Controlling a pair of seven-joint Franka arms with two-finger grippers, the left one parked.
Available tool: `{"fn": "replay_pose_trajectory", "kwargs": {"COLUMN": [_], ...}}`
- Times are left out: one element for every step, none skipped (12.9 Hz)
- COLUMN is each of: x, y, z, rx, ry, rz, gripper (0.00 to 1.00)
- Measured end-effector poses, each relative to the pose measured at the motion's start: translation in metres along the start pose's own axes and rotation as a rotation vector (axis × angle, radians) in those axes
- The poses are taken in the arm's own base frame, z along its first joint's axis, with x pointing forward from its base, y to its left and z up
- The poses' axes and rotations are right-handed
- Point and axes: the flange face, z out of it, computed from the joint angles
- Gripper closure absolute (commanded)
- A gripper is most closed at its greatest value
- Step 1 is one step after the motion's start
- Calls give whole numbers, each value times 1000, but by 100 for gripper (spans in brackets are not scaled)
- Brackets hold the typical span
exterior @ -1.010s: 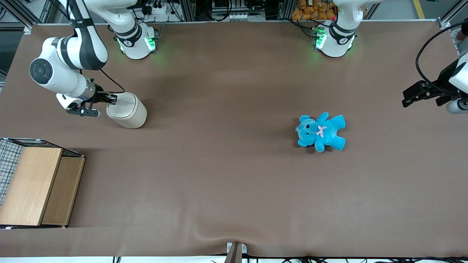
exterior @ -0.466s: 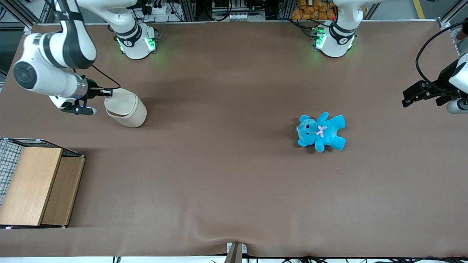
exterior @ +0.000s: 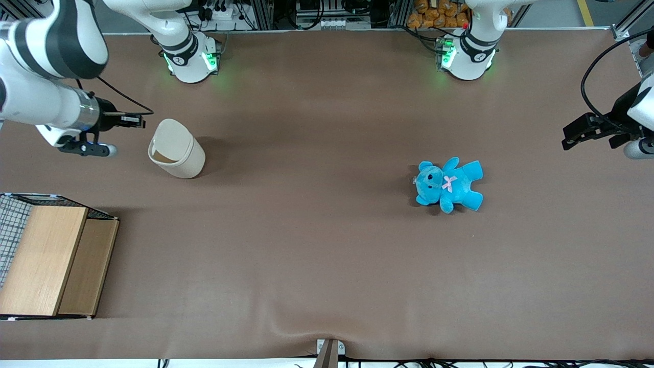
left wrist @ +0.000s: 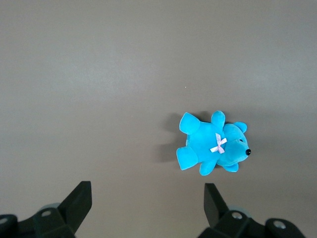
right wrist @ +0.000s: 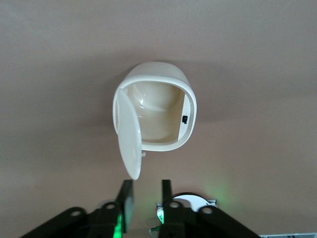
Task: Open trash can with right arm
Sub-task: 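Lift the right gripper away from the opened trash can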
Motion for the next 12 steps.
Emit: {"fn": "replay_pose_trajectory", "kwargs": {"x": [-1,-2,-3,-4,-6,-8,-10,-12,-12,-11,-9,-6], "y": [-2,-3,-4,-5,-5,-4,-3,0,3,6,10,14], "z": [-12,-24,-39,-55,-71,-86,-100,-113,-126,-139,-152,-165], "rx": [1,2,5,8,11,14,16,19,23,28,31,34], "ry": [12,25,46,75,101,120,134,150,176,203,230,256], "rz": [-2,-4,-7,-10,-12,-11,-8,-4,2,8,16,21], "gripper": [0,0,0,0,0,0,0,0,0,0,0,0]}}
